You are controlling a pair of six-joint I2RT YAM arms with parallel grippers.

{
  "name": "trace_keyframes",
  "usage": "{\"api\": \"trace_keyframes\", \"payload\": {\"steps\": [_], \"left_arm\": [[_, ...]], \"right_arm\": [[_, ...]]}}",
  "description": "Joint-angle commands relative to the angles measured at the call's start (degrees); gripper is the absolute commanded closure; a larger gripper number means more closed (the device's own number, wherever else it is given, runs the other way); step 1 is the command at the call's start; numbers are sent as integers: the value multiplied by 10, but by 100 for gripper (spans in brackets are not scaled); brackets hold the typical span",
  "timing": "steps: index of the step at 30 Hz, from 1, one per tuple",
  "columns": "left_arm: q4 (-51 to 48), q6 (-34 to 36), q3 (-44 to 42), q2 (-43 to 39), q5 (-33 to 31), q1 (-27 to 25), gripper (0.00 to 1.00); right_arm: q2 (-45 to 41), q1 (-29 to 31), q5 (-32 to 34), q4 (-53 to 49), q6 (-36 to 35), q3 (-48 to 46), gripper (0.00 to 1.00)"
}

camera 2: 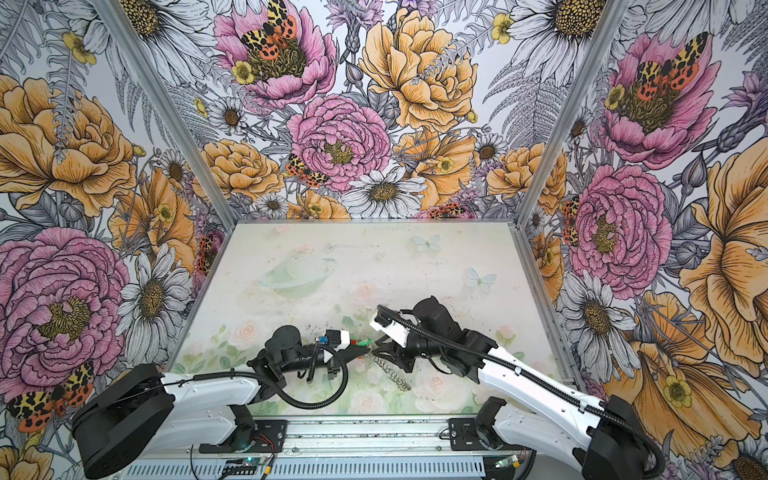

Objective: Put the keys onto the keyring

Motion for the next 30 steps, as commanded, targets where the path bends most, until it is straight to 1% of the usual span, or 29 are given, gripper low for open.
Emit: {"api": "trace_keyframes", "payload": {"steps": [1,13,18,30], "left_arm": [[28,-3,-2,-11,32,5,100],[38,-14,1,0,62,6,100],[38,-15,1,0,60,7,100],[36,-16,1,0,55,11,100]], "right_arm": [[5,11,-12,13,-15,-7,73],[10,22,-9,13,-24,-7,75],[11,25,-17,13,-27,-6,81],[0,25,-14,12,-30,-6,96]]}}
